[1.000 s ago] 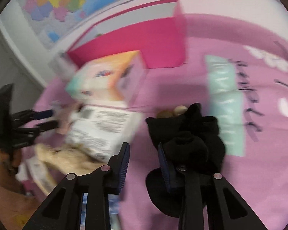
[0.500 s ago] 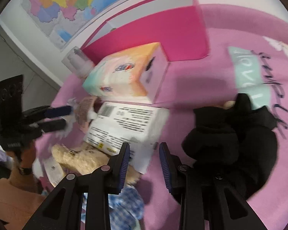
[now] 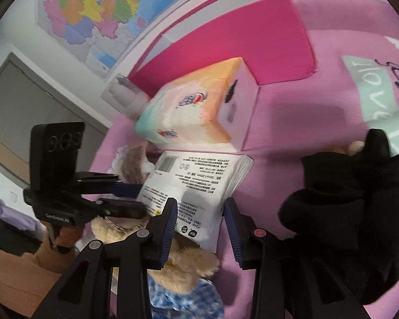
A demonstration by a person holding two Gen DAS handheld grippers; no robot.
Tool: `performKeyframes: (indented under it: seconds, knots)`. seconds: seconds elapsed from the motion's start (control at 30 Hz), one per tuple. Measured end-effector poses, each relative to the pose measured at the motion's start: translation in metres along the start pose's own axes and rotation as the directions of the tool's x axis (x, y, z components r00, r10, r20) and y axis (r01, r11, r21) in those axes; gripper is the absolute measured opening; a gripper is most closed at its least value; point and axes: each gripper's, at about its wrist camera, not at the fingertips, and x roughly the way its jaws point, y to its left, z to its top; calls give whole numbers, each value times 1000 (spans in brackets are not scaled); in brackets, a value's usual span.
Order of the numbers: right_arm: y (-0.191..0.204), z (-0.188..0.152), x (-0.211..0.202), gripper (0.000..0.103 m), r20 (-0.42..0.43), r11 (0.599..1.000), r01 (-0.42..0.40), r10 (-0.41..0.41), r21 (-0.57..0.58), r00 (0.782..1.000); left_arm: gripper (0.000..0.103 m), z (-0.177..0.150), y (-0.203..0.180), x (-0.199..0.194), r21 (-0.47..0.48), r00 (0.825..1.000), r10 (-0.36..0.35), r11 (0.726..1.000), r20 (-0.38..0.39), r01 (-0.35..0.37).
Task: Organize soft objects
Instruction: 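Carry the white wipes packet over the pink box and release it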
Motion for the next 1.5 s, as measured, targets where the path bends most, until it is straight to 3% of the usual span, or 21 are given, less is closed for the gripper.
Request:
performKeyframes:
  seconds: [0.17, 0.53, 0.7, 0.97, 1.23, 1.5]
  knots:
    - [8, -5, -12, 38, 56, 999, -42, 44, -27, 997, 45, -6, -4, -8, -1, 999, 16, 1000, 41, -16]
    - [38, -2, -44, 32, 134, 994, -25, 40, -108, 990, 45, -7, -40, -59, 84, 980, 44, 995, 193, -62]
    - [47, 9, -65, 32, 185, 990, -1, 27, -141, 982, 45, 11, -60, -79, 144, 965, 40, 986, 258, -79]
    - [51, 53, -84, 32, 281, 979, 66, -9, -192, 960, 45, 71, -73, -94, 182, 938, 73, 973, 339, -142]
    - [26, 117, -80, 32, 335, 976, 131, -66, -176, 940, 45, 137, -62, -80, 151, 931, 128, 970, 342, -189]
    - [-3, 151, -55, 34, 302, 969, 205, -156, -137, 940, 45, 174, -38, -42, 94, 946, 198, 969, 257, -229]
